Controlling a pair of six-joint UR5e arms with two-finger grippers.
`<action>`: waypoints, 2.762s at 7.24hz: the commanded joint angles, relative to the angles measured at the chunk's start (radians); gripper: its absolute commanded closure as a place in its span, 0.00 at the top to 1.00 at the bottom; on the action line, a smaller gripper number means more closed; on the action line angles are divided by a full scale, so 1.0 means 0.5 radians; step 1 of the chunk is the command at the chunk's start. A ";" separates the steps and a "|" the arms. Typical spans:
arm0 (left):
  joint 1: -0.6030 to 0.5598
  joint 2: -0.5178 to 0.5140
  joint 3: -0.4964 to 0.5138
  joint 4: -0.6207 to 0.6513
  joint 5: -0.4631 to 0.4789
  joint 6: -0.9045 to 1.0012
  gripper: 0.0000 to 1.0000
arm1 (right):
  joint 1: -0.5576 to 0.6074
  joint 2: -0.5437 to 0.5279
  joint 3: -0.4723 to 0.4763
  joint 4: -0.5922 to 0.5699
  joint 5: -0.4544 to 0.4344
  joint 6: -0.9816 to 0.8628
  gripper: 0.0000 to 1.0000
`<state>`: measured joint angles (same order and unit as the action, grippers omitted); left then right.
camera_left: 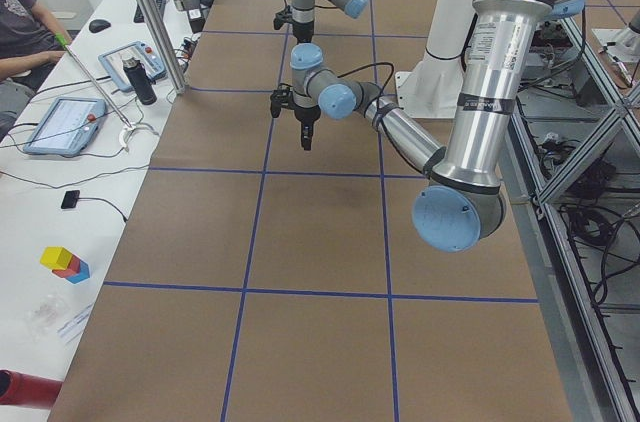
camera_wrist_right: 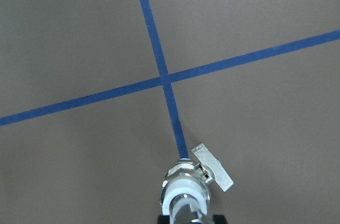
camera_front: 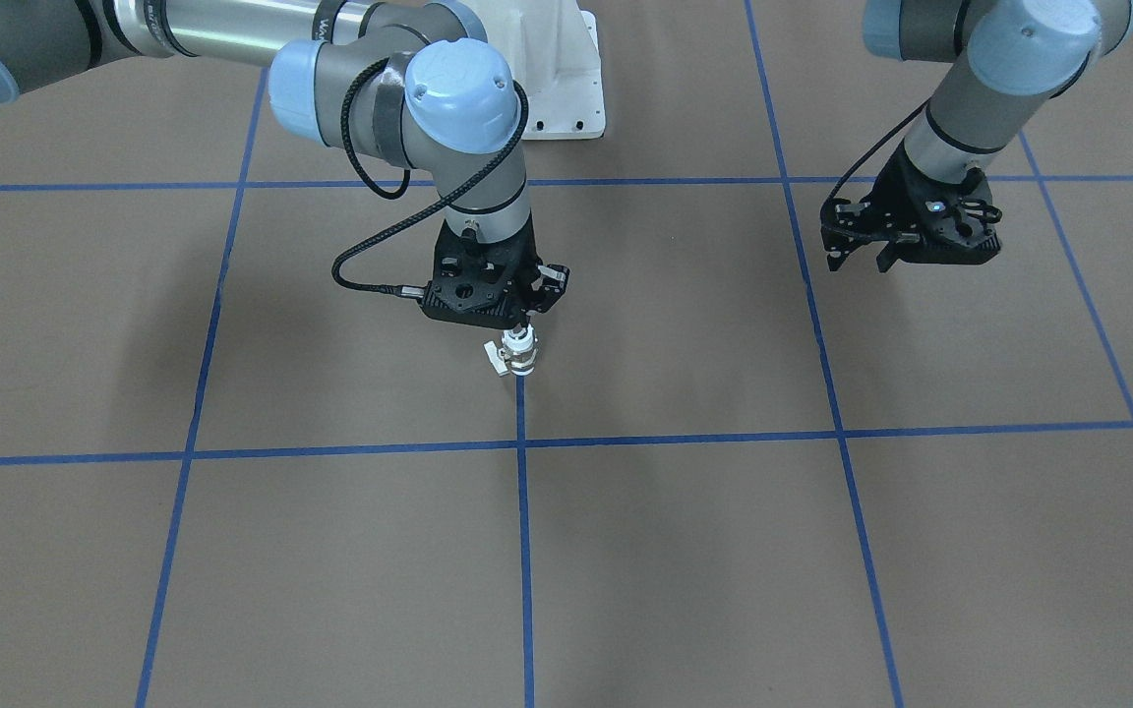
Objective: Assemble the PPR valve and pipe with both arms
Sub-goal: 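Press the pipe down into the valve with the right gripper, then open the right gripper and withdraw it from the assembly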
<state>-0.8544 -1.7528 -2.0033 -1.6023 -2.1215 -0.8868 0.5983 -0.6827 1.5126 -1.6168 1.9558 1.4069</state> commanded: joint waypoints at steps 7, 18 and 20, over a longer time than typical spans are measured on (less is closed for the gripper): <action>0.000 -0.001 -0.003 0.002 0.000 -0.006 0.65 | -0.003 0.006 -0.034 0.006 0.000 -0.003 0.62; -0.300 0.118 -0.019 0.032 -0.227 0.444 0.65 | 0.150 -0.771 0.732 0.083 0.040 -0.324 0.99; -0.529 0.311 -0.006 0.035 -0.264 0.915 0.70 | 0.382 -1.182 0.895 0.104 0.198 -0.801 0.99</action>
<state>-1.0456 -1.6565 -2.0112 -1.5862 -2.2413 -0.5728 0.7124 -1.1418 1.9077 -1.5697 2.0014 1.1613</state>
